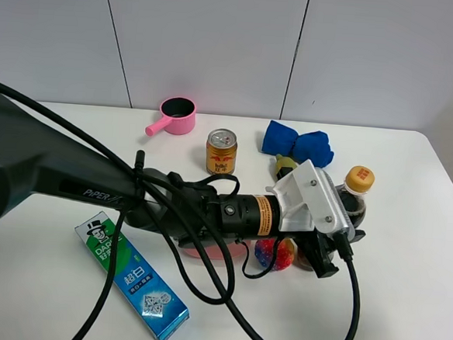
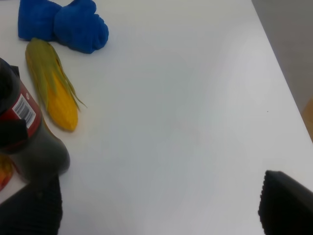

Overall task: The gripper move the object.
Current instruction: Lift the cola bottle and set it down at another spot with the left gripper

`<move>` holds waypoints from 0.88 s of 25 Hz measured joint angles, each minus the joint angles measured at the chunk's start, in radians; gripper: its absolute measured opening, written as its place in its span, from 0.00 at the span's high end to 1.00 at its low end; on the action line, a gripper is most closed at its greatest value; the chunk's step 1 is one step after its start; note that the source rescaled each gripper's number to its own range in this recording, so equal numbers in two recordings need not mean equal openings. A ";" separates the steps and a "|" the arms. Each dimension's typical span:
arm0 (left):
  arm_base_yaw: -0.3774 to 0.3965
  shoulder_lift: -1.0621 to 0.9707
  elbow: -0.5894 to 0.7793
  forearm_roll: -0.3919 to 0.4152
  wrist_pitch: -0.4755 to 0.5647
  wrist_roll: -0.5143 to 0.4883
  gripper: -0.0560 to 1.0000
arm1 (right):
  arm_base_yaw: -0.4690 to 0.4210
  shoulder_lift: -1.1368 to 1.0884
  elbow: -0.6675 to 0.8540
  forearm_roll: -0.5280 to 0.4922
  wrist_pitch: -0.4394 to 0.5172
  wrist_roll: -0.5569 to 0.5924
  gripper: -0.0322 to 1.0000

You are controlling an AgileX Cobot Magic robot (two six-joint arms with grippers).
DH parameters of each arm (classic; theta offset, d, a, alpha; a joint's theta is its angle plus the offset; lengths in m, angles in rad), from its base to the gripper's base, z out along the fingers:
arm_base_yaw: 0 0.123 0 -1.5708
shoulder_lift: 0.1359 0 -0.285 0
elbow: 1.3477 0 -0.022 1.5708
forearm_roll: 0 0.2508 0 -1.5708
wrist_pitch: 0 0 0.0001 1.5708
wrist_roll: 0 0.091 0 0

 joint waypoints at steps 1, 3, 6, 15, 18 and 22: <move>0.000 0.000 0.000 0.000 0.000 0.000 0.95 | 0.000 0.000 0.000 0.000 0.000 0.000 0.00; 0.000 0.000 0.000 0.000 0.000 0.000 0.95 | 0.000 0.000 0.000 0.000 0.000 0.000 0.00; 0.000 0.000 0.000 0.000 0.000 0.000 0.95 | 0.000 0.000 0.000 0.000 0.000 0.000 0.00; 0.000 -0.013 -0.011 -0.011 -0.061 0.003 0.82 | 0.000 0.000 0.000 0.000 0.000 0.000 0.00; 0.000 -0.013 -0.011 -0.012 -0.062 0.003 0.73 | 0.000 0.000 0.000 0.000 0.000 0.000 0.00; 0.000 -0.013 -0.011 -0.013 -0.062 0.003 0.54 | 0.000 0.000 0.000 0.000 0.000 0.000 0.00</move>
